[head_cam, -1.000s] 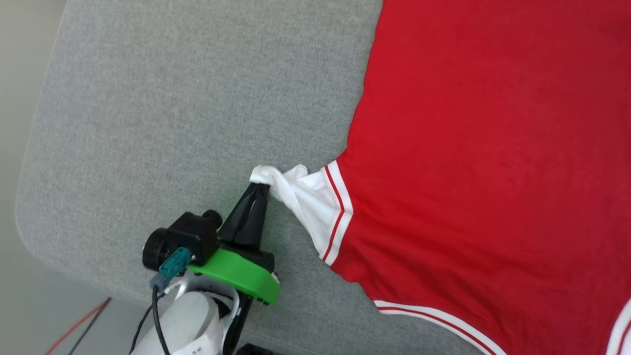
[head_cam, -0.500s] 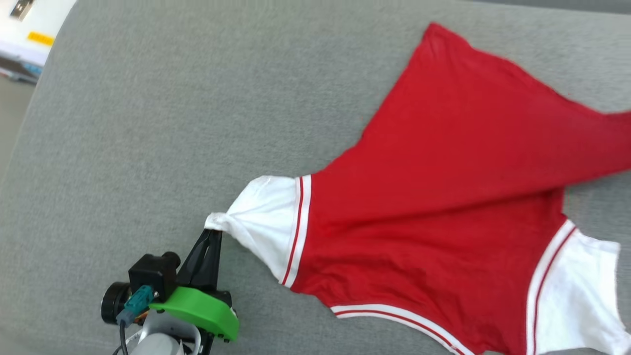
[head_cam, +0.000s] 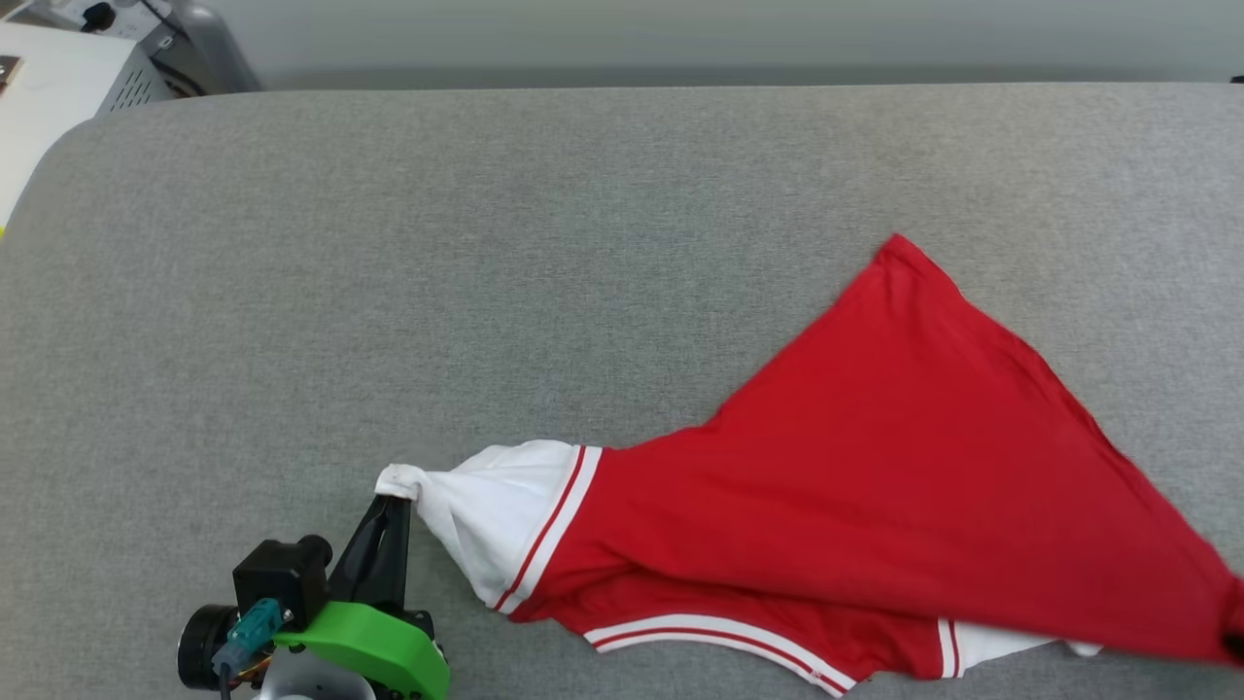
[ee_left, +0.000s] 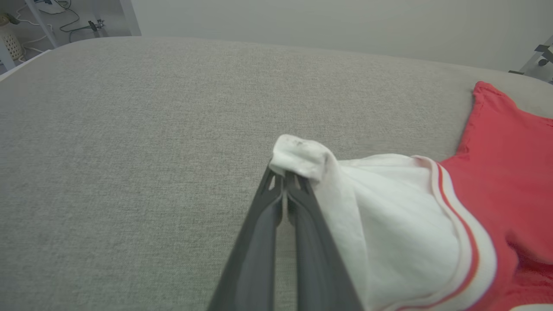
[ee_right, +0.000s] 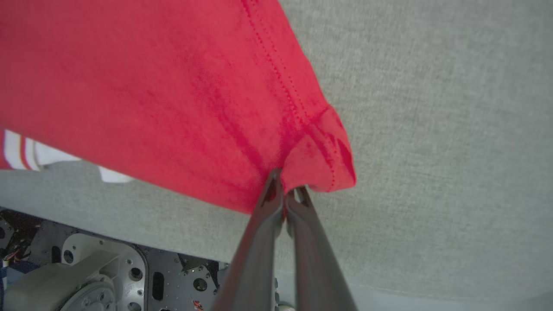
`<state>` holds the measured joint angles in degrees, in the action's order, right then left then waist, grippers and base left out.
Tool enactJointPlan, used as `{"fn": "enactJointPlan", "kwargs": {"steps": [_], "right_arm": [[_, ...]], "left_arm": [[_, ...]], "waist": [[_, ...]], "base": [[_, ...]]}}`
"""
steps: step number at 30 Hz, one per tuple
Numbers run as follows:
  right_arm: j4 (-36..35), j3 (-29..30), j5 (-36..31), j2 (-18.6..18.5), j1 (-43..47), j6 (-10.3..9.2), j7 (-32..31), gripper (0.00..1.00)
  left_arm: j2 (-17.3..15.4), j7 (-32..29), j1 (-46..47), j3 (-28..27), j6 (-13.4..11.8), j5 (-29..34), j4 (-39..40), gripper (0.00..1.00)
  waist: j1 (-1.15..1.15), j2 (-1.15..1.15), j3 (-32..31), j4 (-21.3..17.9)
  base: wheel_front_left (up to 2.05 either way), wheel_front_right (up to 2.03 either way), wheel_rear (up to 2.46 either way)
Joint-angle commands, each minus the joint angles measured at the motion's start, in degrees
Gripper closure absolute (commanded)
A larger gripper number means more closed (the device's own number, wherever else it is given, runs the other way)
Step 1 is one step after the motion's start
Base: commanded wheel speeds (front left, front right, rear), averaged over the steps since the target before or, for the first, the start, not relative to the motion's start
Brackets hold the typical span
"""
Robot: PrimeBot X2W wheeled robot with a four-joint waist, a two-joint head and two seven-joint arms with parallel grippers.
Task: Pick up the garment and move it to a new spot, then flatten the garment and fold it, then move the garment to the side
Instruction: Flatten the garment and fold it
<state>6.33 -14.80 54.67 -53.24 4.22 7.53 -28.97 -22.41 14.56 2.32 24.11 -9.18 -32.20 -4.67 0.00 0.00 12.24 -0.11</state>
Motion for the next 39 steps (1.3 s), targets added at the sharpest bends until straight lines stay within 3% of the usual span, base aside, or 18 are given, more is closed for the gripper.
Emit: {"fn": "enactJointPlan", "kwargs": {"steps": [1, 4, 5, 6, 7, 14, 16, 19, 20, 23, 30, 35, 39], "right_arm": [[-0.19, 0.26, -0.46, 1.42, 2.28, -0.04, 0.06, 1.0], [0.7, 2.25, -2.06, 6.25, 5.42, -0.04, 0.47, 1.0], [0.53, 2.92, -2.64, 6.78, 5.15, -0.04, 0.68, 0.66], [0.26, 3.62, -2.79, 7.2, 4.86, -0.04, 0.73, 0.13], [-0.39, 4.68, -3.03, 7.39, 4.39, -0.04, 0.88, 0.0], [-8.61, 13.97, -3.96, 4.74, 1.36, -0.04, 0.52, 0.0], [-14.18, 18.46, -5.11, 4.2, -2.76, -0.04, -0.66, 0.0], [-16.8, 18.48, -6.28, 3.98, -7.91, -0.04, -2.94, 0.0], [-17.72, 15.3, -7.26, 3.91, -14.36, -0.04, -6.58, 0.0], [-16.96, 10.54, -8.8, 3.67, -21.04, -0.04, -11.1, 0.0], [-8.57, -0.88, -10.13, 6.07, -36.86, -0.04, -22.48, 0.0], [-0.11, -7.24, -12.47, 8.97, -43.58, -0.04, -24.25, 0.0], [6.93, -10.28, -13.45, 11.99, -46.38, -0.04, -21.39, 0.0]], "left_arm": [[-0.48, -0.12, -0.47, -0.18, -0.37, -0.61, 0.07, 1.0], [-0.44, -0.16, 0.02, 0.04, -0.36, -0.58, -0.33, 1.0], [-0.48, -0.18, 0.01, 0.06, -0.37, -0.62, -0.43, 1.0], [-0.53, -0.24, -0.01, 0.11, -0.35, -0.64, -0.52, 1.0], [-0.61, -0.29, -0.02, 0.16, -0.34, -0.64, -0.59, 1.0], [-0.93, -0.6, 0.32, 0.62, -0.6, -0.22, 0.18, 1.0], [-0.88, -0.95, 1.37, 1.12, -0.63, 0.24, 1.35, 1.0], [-0.72, -1.39, 2.7, 1.82, -0.4, 0.77, 2.09, 1.0], [-0.53, -1.68, 4.19, 2.41, -0.13, 1.28, 2.63, 1.0], [-0.15, -1.7, 5.7, 2.95, 0.24, 1.71, 2.82, 1.0], [1.51, -1.16, 9.02, 3.92, 1.11, 2.41, 2.76, 1.0], [3.23, -0.68, 11.23, 4.85, 1.87, 3.01, 2.34, 1.0], [4.35, -0.29, 12.43, 5.18, 2.5, 3.27, 1.59, 1.0]], "waist": [[0.0, 0.0, -0.24, -0.72], [0.0, 0.0, 0.28, -0.78], [0.0, 0.0, 0.25, -0.85], [0.0, 0.0, 0.19, -0.89], [0.0, 0.0, 0.06, -0.9], [0.0, 0.0, -0.44, 0.14], [0.0, 0.0, 0.67, 1.4], [0.0, 0.0, 1.99, 2.71], [0.0, 0.0, 3.45, 4.1], [0.0, 0.0, 5.03, 5.58], [0.0, 0.0, 8.97, 8.59], [0.0, 0.0, 11.45, 10.55], [0.0, 0.0, 12.97, 11.32]], "base": [[0.0, 0.0, 0.0], [0.0, 0.0, 0.0], [0.0, 0.0, 0.0], [0.0, 0.0, 0.0], [0.0, 0.0, 0.0], [0.0, 0.0, 0.0], [0.0, 0.0, 0.0], [0.0, 0.0, 0.0], [0.0, 0.0, 0.0], [0.0, 0.0, 0.0], [0.0, 0.0, 0.0], [0.0, 0.0, 0.0], [0.0, 0.0, 0.0]]}}
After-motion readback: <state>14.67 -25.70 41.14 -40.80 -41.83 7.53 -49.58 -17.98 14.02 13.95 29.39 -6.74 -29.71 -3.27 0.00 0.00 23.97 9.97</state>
